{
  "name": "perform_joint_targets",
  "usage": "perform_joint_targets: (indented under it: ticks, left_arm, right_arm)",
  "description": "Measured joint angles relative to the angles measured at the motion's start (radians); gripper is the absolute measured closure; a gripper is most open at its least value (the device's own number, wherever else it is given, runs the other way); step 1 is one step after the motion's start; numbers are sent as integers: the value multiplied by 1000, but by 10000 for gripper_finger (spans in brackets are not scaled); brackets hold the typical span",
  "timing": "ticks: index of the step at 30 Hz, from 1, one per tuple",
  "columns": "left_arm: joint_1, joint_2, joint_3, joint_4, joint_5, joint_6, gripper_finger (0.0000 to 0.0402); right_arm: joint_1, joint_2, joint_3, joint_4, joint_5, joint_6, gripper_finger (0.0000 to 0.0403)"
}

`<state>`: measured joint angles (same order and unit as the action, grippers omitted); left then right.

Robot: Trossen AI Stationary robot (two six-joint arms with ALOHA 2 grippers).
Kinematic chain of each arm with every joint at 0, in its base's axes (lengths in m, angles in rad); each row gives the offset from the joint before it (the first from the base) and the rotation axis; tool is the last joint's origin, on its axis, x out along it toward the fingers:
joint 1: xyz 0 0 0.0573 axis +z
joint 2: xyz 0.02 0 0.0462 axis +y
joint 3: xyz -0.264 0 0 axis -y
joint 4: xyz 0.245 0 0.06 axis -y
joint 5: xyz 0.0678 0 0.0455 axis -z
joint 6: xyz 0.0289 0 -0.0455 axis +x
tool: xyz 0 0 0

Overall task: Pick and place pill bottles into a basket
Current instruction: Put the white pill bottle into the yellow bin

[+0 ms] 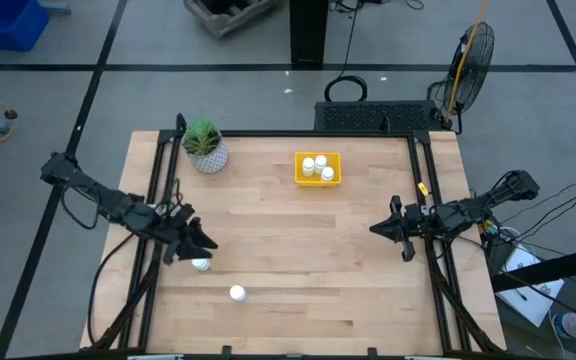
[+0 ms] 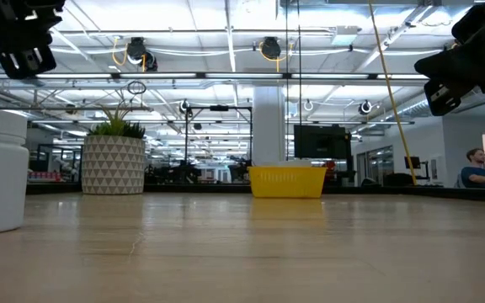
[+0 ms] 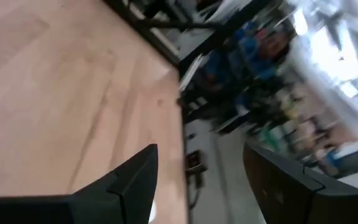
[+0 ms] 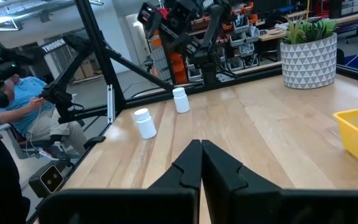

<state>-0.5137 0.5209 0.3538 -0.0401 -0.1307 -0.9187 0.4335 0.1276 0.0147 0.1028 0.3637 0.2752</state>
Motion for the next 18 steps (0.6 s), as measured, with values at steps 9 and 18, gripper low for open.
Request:
perform_joint_targets:
  ticks: [9,18]
  left_arm:
    - [-9,309,210,-109,105,153,160]
    - [-68,623,364,-186,112,124,160]
  right_arm:
    - [0,0,0,0,0,0,403]
    - [0,0,0,0,0,0,403]
